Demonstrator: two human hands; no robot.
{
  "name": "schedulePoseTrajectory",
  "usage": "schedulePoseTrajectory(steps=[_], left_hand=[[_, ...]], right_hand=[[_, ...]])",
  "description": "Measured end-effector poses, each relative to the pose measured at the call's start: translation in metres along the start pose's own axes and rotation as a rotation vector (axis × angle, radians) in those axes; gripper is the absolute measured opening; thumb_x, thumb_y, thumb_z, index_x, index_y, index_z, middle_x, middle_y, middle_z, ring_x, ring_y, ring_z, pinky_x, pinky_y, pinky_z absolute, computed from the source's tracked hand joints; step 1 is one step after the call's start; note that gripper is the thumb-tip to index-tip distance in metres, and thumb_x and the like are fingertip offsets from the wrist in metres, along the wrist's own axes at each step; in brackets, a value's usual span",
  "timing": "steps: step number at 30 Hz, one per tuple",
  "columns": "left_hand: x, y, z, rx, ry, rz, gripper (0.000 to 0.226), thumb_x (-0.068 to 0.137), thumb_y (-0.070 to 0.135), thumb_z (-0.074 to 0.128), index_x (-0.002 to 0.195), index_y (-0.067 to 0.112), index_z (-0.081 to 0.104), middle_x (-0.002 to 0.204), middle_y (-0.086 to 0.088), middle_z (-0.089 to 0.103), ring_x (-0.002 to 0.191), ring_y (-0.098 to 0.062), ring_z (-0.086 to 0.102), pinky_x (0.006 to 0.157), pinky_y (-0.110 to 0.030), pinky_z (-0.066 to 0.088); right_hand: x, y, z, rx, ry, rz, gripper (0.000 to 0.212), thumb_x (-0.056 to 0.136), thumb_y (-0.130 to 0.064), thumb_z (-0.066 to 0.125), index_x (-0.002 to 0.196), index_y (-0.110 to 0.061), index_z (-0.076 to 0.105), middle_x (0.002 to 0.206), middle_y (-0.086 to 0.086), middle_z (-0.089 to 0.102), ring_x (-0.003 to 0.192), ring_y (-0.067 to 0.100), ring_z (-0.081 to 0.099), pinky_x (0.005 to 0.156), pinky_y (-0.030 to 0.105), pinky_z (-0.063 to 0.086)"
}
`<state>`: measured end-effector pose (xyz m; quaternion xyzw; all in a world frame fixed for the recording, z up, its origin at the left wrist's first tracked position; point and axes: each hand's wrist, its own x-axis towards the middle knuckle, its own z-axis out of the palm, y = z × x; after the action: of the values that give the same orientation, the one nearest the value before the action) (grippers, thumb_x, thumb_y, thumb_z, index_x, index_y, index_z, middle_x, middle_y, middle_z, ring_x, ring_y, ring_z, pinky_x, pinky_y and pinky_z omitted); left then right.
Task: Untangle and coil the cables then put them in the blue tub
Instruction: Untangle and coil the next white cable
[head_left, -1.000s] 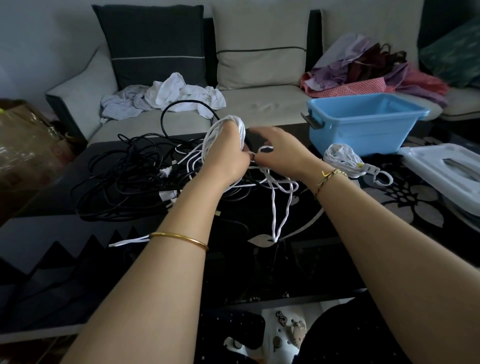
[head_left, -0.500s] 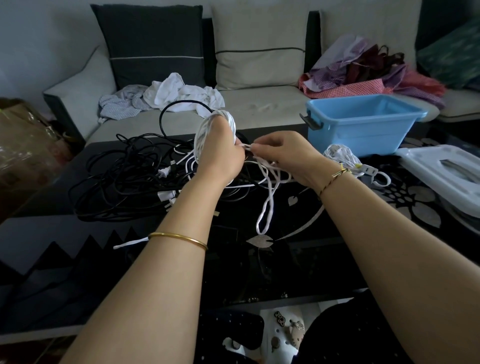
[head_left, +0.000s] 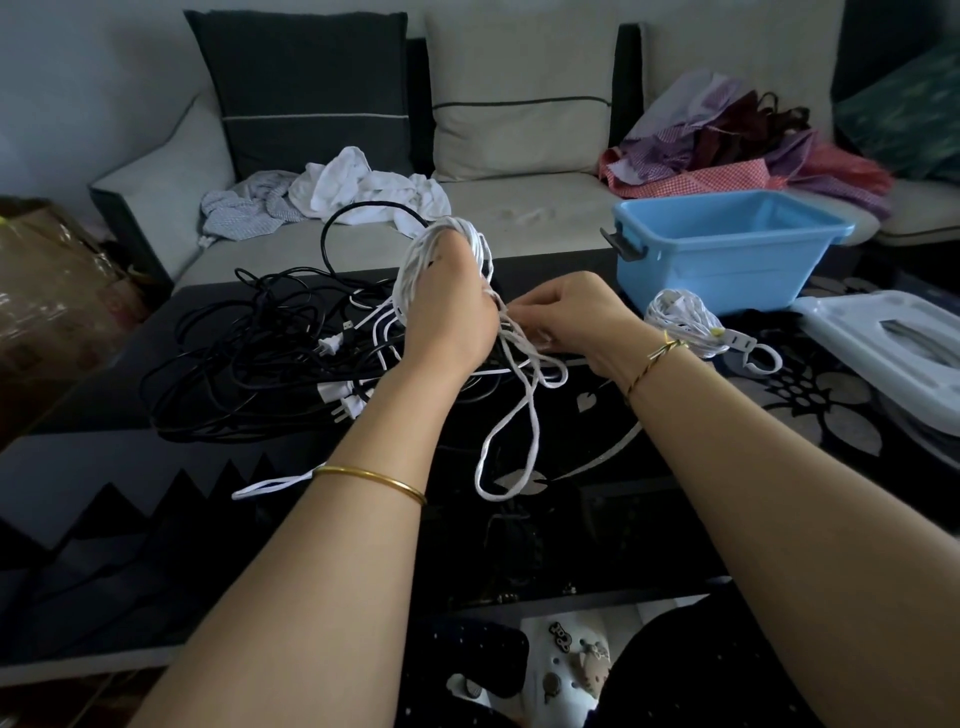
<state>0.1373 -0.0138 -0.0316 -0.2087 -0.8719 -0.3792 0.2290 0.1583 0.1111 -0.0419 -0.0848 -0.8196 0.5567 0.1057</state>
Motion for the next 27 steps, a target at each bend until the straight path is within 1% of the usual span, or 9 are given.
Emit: schedulePoseTrajectory(steps=[2, 4, 7, 10, 13, 15, 18, 22, 27], left_hand=[[-0.001, 0.002, 0.0, -0.005, -0.009, 0.007, 0.025, 0.085, -0.007, 0.05, 0.095, 0.011, 0.036, 0.094, -0.012, 0.054, 0.088, -0.024, 0.055, 0.081, -0.04, 0.046], [-0.004, 0.004, 0.0, 0.006, -0.029, 0.024, 0.025, 0.085, -0.007, 0.05, 0.094, 0.012, 0.035, 0.091, -0.013, 0.056, 0.085, -0.024, 0.056, 0.08, -0.041, 0.046], [-0.007, 0.006, 0.002, 0.028, -0.06, 0.038, 0.026, 0.086, -0.006, 0.051, 0.094, 0.013, 0.035, 0.09, -0.011, 0.053, 0.084, -0.022, 0.052, 0.077, -0.034, 0.041], [-0.005, 0.004, 0.005, 0.052, -0.058, 0.034, 0.021, 0.087, -0.005, 0.052, 0.095, 0.009, 0.04, 0.095, -0.014, 0.054, 0.089, -0.025, 0.053, 0.072, -0.026, 0.034], [-0.004, 0.005, 0.006, 0.084, -0.048, 0.039, 0.017, 0.088, -0.004, 0.055, 0.101, 0.001, 0.046, 0.089, -0.008, 0.05, 0.085, -0.023, 0.049, 0.067, -0.018, 0.025], [-0.004, 0.004, 0.006, 0.116, -0.049, 0.047, 0.019, 0.089, -0.001, 0.058, 0.105, -0.001, 0.047, 0.086, -0.002, 0.041, 0.08, -0.016, 0.04, 0.068, -0.016, 0.022], [-0.002, 0.003, 0.008, 0.118, -0.064, 0.035, 0.02, 0.09, 0.0, 0.057, 0.107, -0.002, 0.046, 0.089, -0.003, 0.041, 0.081, -0.015, 0.039, 0.066, -0.016, 0.022], [-0.001, 0.002, 0.005, 0.154, -0.034, -0.009, 0.021, 0.089, -0.002, 0.053, 0.109, -0.002, 0.045, 0.092, -0.004, 0.039, 0.084, -0.016, 0.04, 0.067, -0.016, 0.022], [-0.002, 0.002, 0.004, 0.176, -0.054, -0.042, 0.024, 0.09, -0.003, 0.052, 0.113, -0.004, 0.044, 0.097, -0.008, 0.047, 0.082, -0.015, 0.039, 0.066, -0.017, 0.023]], right_hand=[[0.001, -0.003, 0.0, -0.13, 0.007, -0.051, 0.011, 0.08, -0.008, 0.07, 0.09, -0.005, 0.076, 0.062, 0.001, 0.064, 0.058, 0.01, 0.055, 0.066, 0.026, 0.054], [0.002, -0.005, 0.0, -0.297, 0.0, -0.088, 0.015, 0.081, -0.009, 0.066, 0.091, -0.008, 0.076, 0.065, 0.002, 0.062, 0.057, 0.009, 0.052, 0.059, 0.022, 0.049], [0.004, -0.004, 0.002, -0.517, 0.005, -0.08, 0.021, 0.085, -0.015, 0.061, 0.09, 0.003, 0.071, 0.068, 0.009, 0.055, 0.055, 0.016, 0.046, 0.054, 0.025, 0.043], [0.008, 0.001, 0.004, -0.532, 0.089, -0.051, 0.025, 0.088, -0.023, 0.062, 0.08, 0.001, 0.063, 0.072, 0.012, 0.055, 0.066, 0.026, 0.054, 0.066, 0.036, 0.05], [0.009, 0.005, 0.005, -0.53, 0.17, -0.036, 0.025, 0.089, -0.023, 0.062, 0.085, 0.001, 0.066, 0.071, 0.011, 0.057, 0.072, 0.027, 0.056, 0.059, 0.027, 0.04], [0.008, 0.004, 0.004, -0.492, 0.217, -0.041, 0.024, 0.089, -0.02, 0.061, 0.085, 0.004, 0.068, 0.069, 0.013, 0.059, 0.068, 0.028, 0.056, 0.056, 0.028, 0.04], [0.006, 0.004, 0.002, -0.363, 0.285, -0.053, 0.023, 0.086, -0.013, 0.061, 0.081, 0.009, 0.069, 0.08, 0.023, 0.068, 0.069, 0.03, 0.06, 0.065, 0.035, 0.051], [0.007, 0.008, 0.002, 0.043, 0.267, 0.095, 0.026, 0.083, -0.003, 0.059, 0.06, 0.01, 0.06, 0.08, 0.034, 0.066, 0.073, 0.046, 0.068, 0.067, 0.055, 0.057], [0.007, 0.005, 0.004, 0.367, 0.234, 0.25, 0.029, 0.084, 0.005, 0.057, 0.056, 0.002, 0.057, 0.059, 0.02, 0.06, 0.058, 0.037, 0.067, 0.062, 0.045, 0.06]])
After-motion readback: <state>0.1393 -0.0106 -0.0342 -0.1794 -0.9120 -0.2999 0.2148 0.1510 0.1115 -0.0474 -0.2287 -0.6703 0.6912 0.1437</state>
